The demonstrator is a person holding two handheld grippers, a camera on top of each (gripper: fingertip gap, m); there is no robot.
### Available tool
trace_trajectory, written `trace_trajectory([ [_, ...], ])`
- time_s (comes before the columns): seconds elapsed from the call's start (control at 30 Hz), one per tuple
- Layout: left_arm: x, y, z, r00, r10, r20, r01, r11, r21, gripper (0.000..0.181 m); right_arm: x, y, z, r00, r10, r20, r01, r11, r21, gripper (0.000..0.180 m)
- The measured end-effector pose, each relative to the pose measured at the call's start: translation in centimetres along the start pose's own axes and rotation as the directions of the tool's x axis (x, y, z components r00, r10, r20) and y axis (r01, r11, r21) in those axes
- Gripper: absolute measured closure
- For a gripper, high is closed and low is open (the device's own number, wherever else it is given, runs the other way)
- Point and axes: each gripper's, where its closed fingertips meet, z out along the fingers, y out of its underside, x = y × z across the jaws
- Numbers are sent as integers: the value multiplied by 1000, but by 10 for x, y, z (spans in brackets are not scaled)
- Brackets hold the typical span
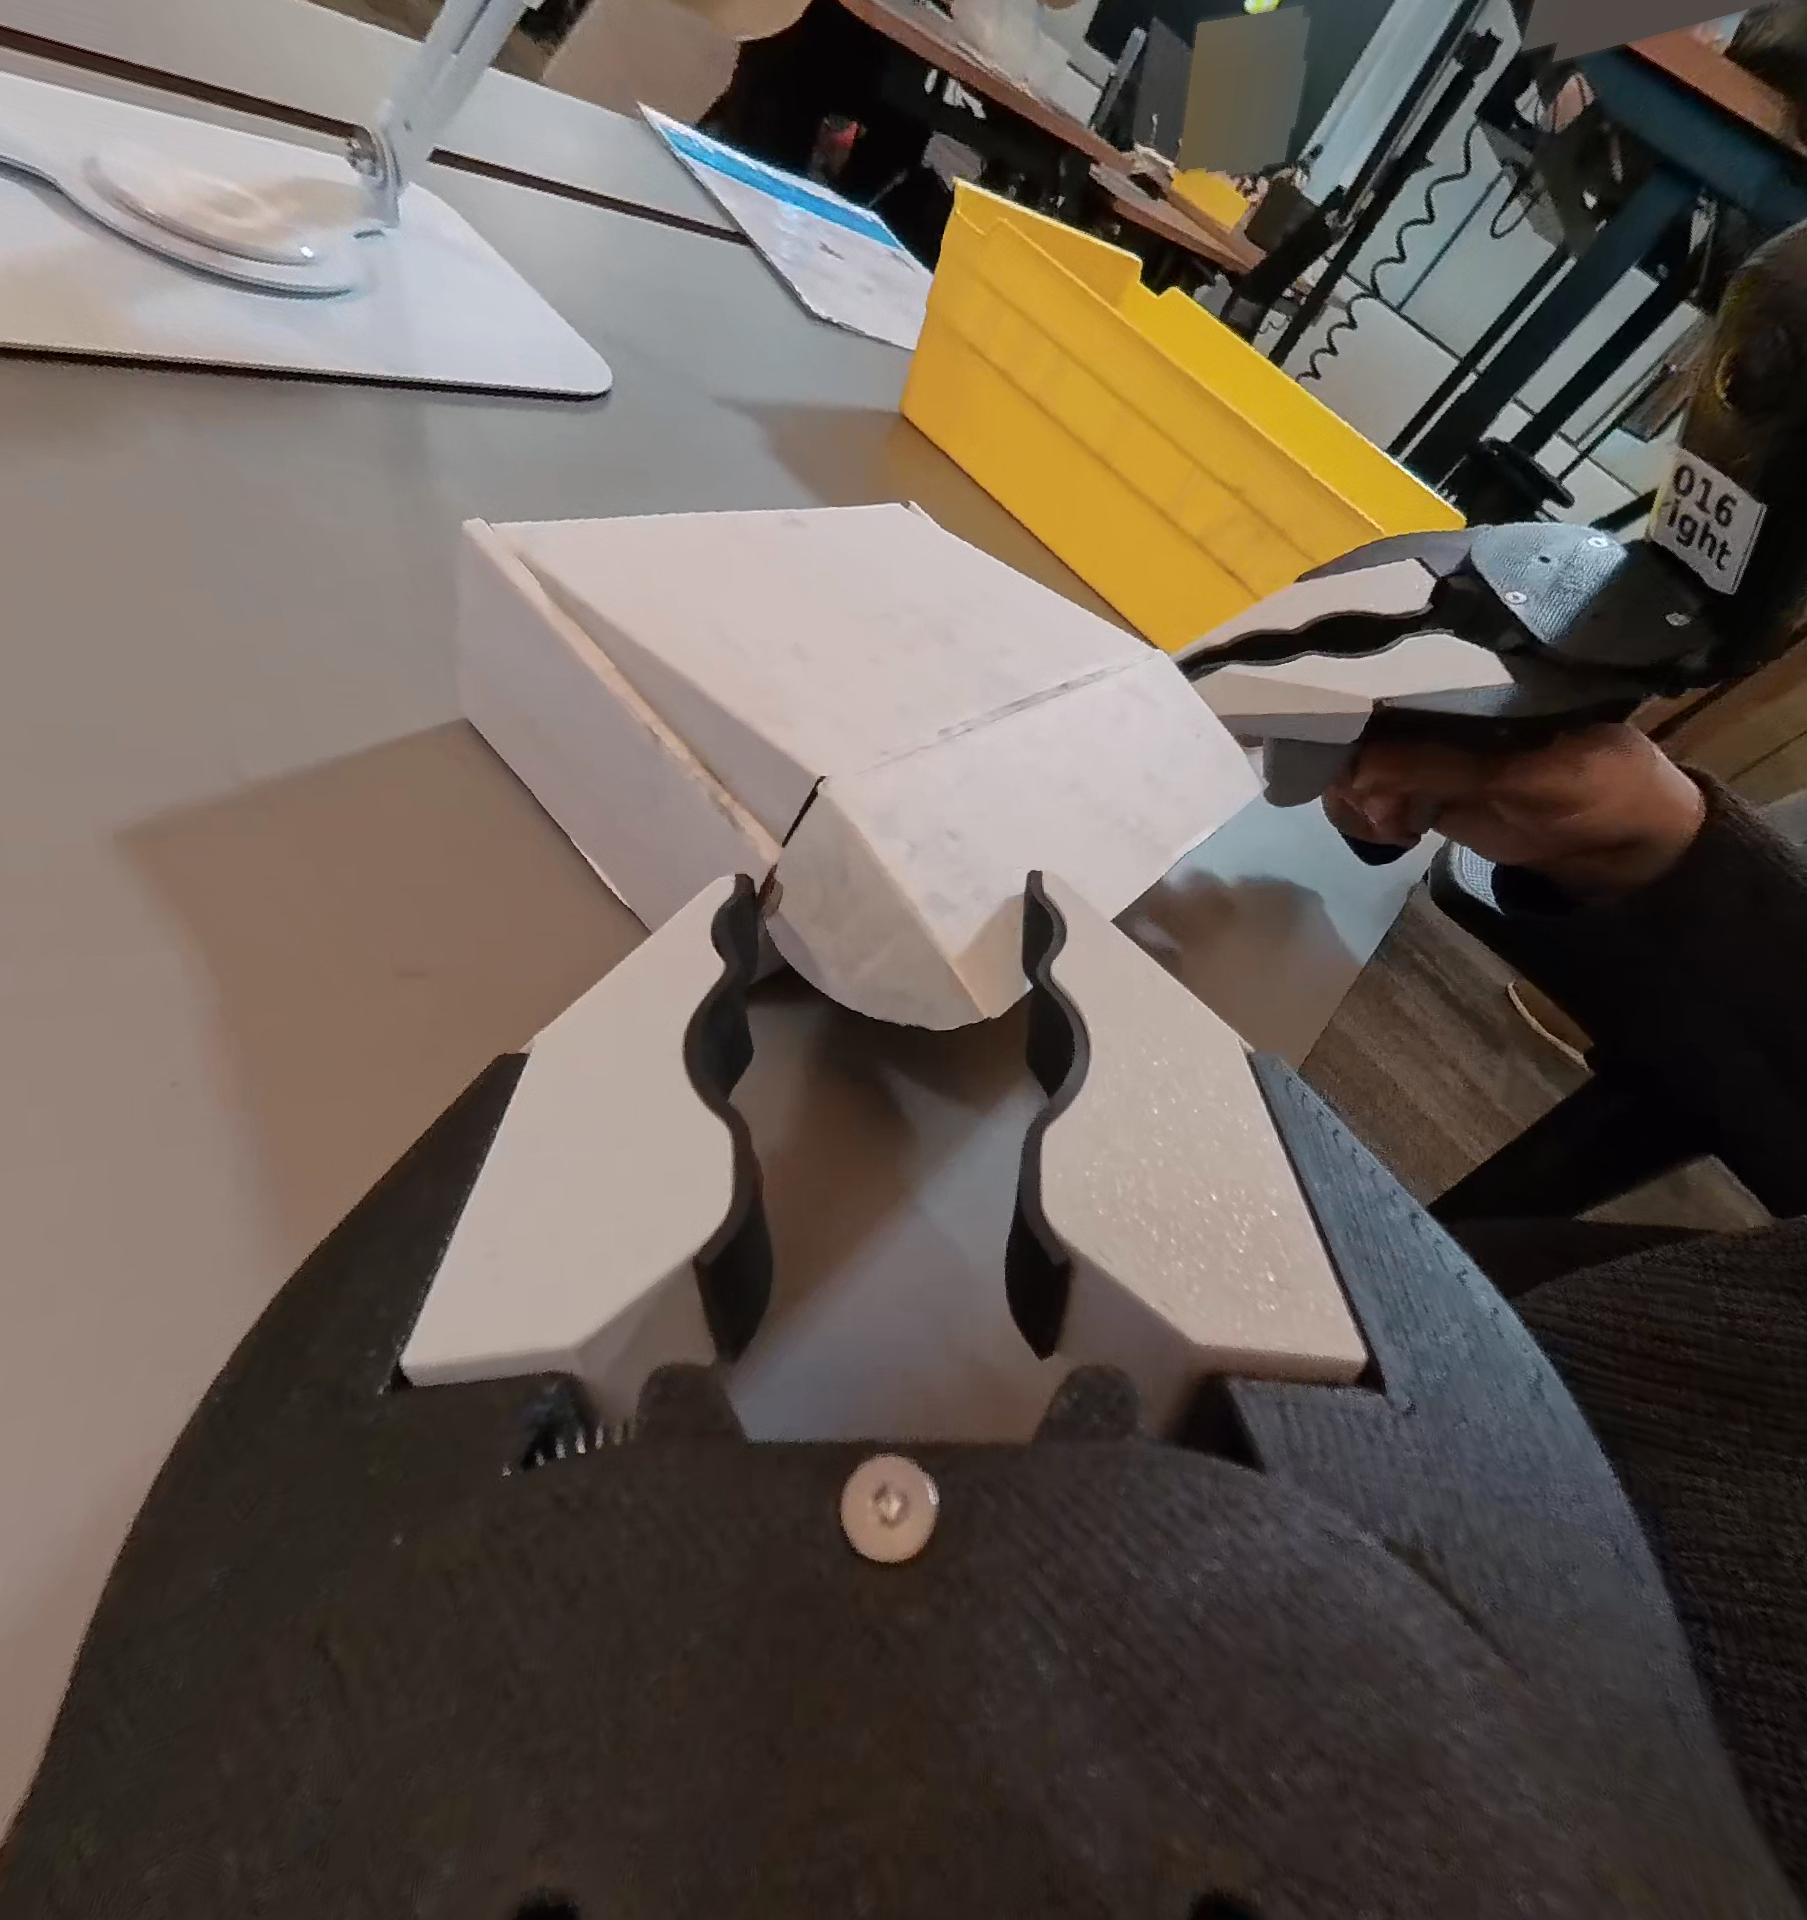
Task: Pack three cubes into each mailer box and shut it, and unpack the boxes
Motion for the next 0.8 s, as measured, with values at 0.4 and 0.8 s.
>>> trace_trajectory([
  [0.4,0,0,1,1000,10,16,-10,1000,3,130,-16,4,0,995,5,101,-3,1000,-23,180],
  [0.8,-2,2,2,998,39,39,-39,999,0,128,-24,1,-2,971,126,202,-126,992,-16,180],
])
